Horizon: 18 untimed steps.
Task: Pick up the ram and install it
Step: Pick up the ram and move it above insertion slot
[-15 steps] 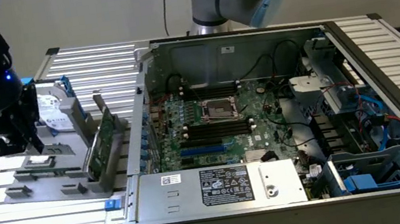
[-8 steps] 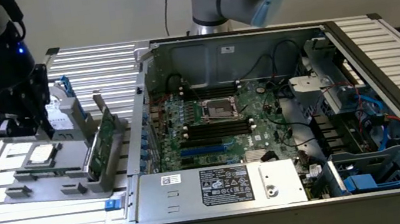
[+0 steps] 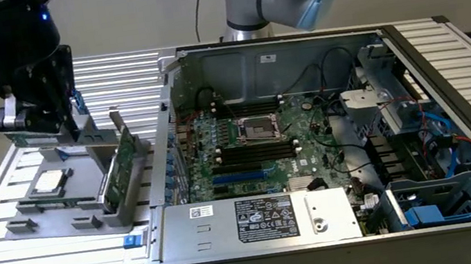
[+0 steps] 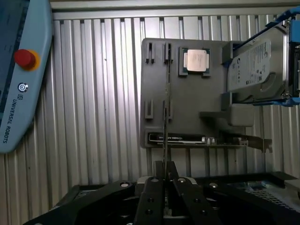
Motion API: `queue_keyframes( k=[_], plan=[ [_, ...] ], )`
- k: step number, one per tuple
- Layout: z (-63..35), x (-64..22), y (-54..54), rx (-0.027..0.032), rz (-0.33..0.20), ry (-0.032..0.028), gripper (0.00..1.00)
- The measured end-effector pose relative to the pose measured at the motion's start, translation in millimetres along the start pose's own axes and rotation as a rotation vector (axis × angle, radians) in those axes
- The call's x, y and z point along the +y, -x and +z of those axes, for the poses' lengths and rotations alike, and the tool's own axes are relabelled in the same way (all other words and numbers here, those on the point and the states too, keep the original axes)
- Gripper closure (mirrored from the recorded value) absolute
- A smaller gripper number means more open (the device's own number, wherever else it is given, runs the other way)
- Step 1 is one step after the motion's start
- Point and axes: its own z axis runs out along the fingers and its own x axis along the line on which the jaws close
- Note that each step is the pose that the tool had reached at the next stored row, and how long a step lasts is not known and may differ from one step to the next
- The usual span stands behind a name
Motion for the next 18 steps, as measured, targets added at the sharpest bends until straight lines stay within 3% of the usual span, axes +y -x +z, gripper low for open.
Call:
queue_keyframes(
  k=[8, 14, 18],
  plan=[
    [-33.8, -33.5, 3.8, 0.0002, 0.000, 0.0038, 0.86],
    [-51.4, -59.4, 6.2, 0.0007, 0.001, 0.0155, 0.86],
    [-56.1, -77.0, 7.4, 0.0014, 0.001, 0.0226, 0.86]
  ],
)
